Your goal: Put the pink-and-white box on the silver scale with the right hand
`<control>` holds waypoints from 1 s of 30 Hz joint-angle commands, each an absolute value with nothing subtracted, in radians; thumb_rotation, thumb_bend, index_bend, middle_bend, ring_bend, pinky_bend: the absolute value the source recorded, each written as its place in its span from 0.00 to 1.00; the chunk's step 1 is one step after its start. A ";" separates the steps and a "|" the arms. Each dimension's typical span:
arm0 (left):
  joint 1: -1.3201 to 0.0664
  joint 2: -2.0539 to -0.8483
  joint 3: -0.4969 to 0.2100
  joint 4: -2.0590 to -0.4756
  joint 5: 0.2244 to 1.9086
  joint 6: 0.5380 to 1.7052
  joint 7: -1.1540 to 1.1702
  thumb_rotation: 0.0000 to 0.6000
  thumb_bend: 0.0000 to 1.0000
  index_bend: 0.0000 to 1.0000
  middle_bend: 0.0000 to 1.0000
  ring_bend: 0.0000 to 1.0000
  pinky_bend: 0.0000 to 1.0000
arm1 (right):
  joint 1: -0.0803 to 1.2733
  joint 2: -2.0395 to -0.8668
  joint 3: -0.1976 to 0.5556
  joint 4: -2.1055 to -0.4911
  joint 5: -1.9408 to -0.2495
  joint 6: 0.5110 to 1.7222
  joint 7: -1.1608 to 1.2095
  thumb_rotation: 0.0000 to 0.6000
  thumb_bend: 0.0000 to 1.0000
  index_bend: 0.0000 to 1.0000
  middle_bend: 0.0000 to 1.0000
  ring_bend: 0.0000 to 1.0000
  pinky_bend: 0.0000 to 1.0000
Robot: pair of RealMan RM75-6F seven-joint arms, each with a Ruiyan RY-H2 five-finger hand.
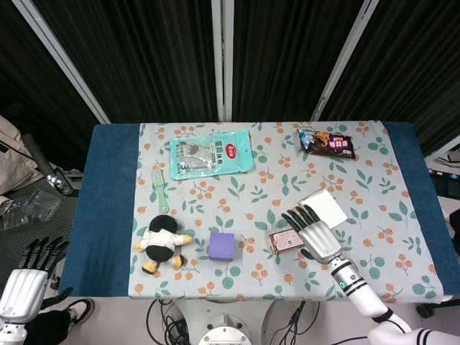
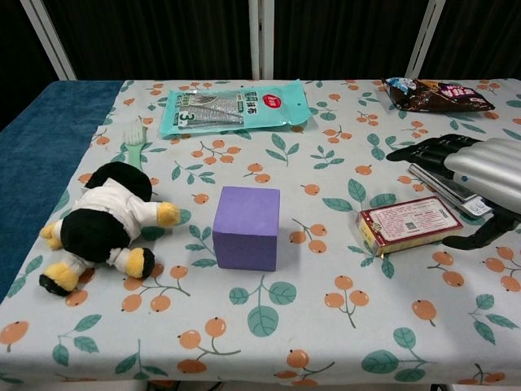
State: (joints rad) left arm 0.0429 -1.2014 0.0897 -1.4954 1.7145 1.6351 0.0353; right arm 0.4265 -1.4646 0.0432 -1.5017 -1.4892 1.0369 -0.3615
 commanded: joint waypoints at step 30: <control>0.053 -1.206 0.087 -1.466 1.712 1.652 0.000 1.00 0.11 0.13 0.06 0.00 0.08 | 0.480 -1.503 0.086 -1.538 -1.383 1.090 -0.437 1.00 0.31 0.46 0.48 0.43 0.48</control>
State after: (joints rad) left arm 0.0535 -1.2064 0.0873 -1.4661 1.7124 1.6520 -0.0004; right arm 0.4815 -1.5185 0.0714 -1.5342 -1.3692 1.0710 -0.4544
